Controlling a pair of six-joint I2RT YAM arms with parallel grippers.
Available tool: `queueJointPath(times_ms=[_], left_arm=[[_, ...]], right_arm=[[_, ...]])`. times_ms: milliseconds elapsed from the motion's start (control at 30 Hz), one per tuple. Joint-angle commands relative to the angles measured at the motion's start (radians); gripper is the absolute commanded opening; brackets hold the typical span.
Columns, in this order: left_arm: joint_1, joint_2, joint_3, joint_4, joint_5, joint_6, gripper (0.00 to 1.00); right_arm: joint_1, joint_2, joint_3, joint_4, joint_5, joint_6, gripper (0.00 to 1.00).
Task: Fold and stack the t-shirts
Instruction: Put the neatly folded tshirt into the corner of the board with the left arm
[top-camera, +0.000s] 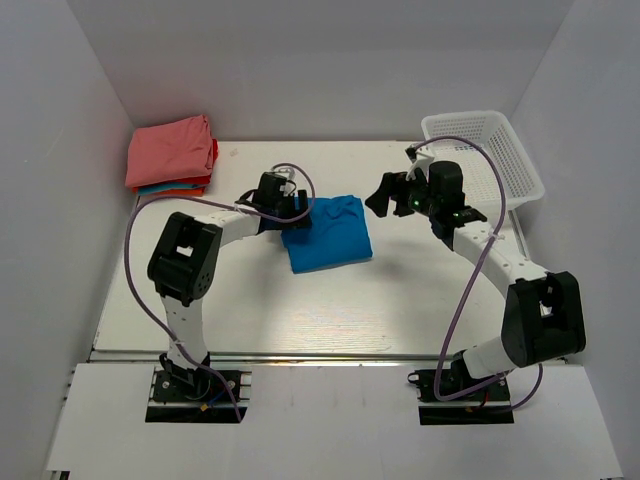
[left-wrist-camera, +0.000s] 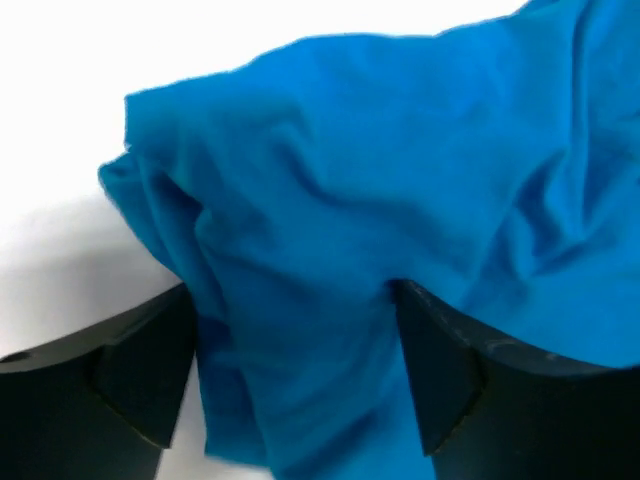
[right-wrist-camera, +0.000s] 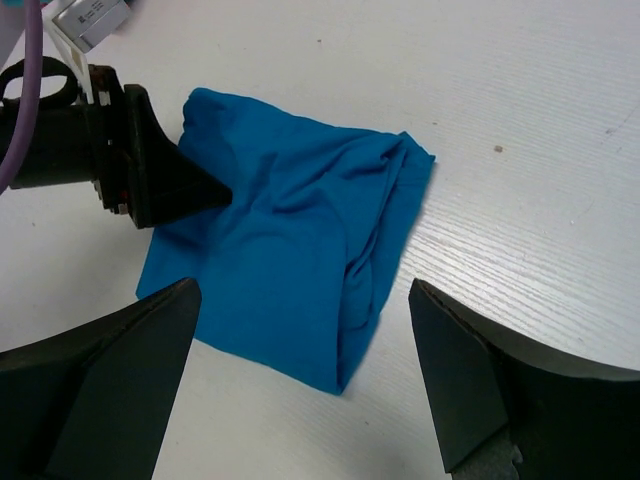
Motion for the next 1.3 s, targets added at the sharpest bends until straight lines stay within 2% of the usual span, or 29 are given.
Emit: queueJointPath(times_ms=[0, 67, 100, 167, 200, 267, 300, 333, 500, 600, 733, 833, 1100, 1267], left_arm=[[-0.011, 0.059, 0.005, 0.061, 0.077, 0.032, 0.85], [-0.022, 0.059, -0.021, 0.118, 0.123, 0.06, 0.77], [-0.022, 0.073, -0.033, 0.147, 0.144, 0.06, 0.66], [-0.022, 0.087, -0.042, 0.17, 0.178, 0.06, 0.54], [-0.022, 0.087, -0.042, 0.17, 0.178, 0.06, 0.35], [-0.022, 0.096, -0.042, 0.17, 0.178, 0.074, 0.2], [-0.022, 0.096, -0.042, 0.17, 0.178, 0.084, 0.07], [-0.022, 0.081, -0.042, 0.17, 0.178, 0.084, 0.0], [0.007, -0.016, -0.042, 0.219, 0.233, 0.19, 0.0], [0.007, -0.072, 0.002, 0.181, 0.151, 0.289, 0.0], [0.016, -0.122, 0.094, 0.016, 0.057, 0.37, 0.0], [0.044, -0.122, 0.214, -0.134, 0.088, 0.413, 0.0], [0.165, -0.113, 0.399, -0.29, 0.117, 0.535, 0.0], [0.249, -0.065, 0.572, -0.391, 0.147, 0.644, 0.0]], right_arm=[[-0.007, -0.04, -0.029, 0.001, 0.037, -0.009, 0.9], [-0.007, -0.046, -0.032, -0.01, 0.072, -0.012, 0.9], [-0.008, -0.049, -0.035, -0.016, 0.079, -0.012, 0.9], [-0.01, -0.057, -0.04, -0.021, 0.095, -0.017, 0.9], [-0.008, -0.069, -0.047, -0.019, 0.102, -0.015, 0.9], [-0.008, -0.078, -0.057, -0.018, 0.123, -0.012, 0.9], [-0.01, -0.087, -0.061, -0.018, 0.126, -0.012, 0.9], [-0.008, -0.092, -0.063, -0.018, 0.143, -0.012, 0.9], [-0.008, -0.143, -0.095, -0.016, 0.163, -0.011, 0.9], [-0.011, -0.17, -0.122, -0.019, 0.174, -0.009, 0.9], [-0.01, -0.198, -0.155, -0.012, 0.187, -0.001, 0.9], [-0.01, -0.209, -0.166, 0.002, 0.201, 0.012, 0.9], [-0.008, -0.201, -0.149, -0.01, 0.198, 0.011, 0.9], [-0.008, -0.183, -0.147, -0.018, 0.214, 0.006, 0.9]])
